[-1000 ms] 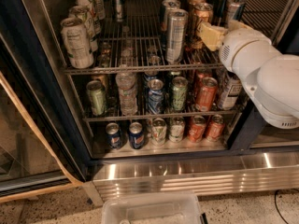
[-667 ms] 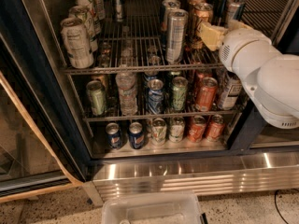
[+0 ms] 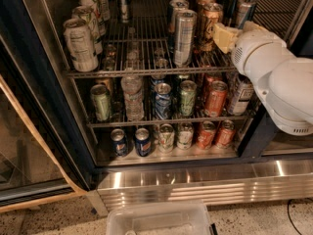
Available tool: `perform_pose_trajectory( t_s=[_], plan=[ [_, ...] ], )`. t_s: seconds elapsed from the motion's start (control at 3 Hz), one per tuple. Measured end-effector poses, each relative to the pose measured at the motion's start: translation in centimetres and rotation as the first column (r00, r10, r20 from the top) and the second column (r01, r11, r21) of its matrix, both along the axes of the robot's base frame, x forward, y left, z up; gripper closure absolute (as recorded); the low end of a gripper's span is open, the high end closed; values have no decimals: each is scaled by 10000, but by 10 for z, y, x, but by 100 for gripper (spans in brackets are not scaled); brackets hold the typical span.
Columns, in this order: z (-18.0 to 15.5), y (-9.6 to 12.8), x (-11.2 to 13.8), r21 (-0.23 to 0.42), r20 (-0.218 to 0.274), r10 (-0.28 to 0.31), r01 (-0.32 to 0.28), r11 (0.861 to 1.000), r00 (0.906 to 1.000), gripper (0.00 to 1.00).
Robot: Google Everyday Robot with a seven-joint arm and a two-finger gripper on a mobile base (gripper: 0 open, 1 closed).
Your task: Pick redbull can from top shelf of fridge
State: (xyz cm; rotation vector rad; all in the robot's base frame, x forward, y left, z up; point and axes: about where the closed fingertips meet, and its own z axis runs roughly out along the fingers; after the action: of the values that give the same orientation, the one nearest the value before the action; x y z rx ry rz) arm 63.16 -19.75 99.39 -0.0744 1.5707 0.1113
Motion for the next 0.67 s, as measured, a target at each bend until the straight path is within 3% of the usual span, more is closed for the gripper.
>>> perform_pose_trajectory(
  t_s=[0.67],
  plan=[
    [-11, 1, 5, -39, -245, -48, 47, 10000, 9997, 45]
  ],
)
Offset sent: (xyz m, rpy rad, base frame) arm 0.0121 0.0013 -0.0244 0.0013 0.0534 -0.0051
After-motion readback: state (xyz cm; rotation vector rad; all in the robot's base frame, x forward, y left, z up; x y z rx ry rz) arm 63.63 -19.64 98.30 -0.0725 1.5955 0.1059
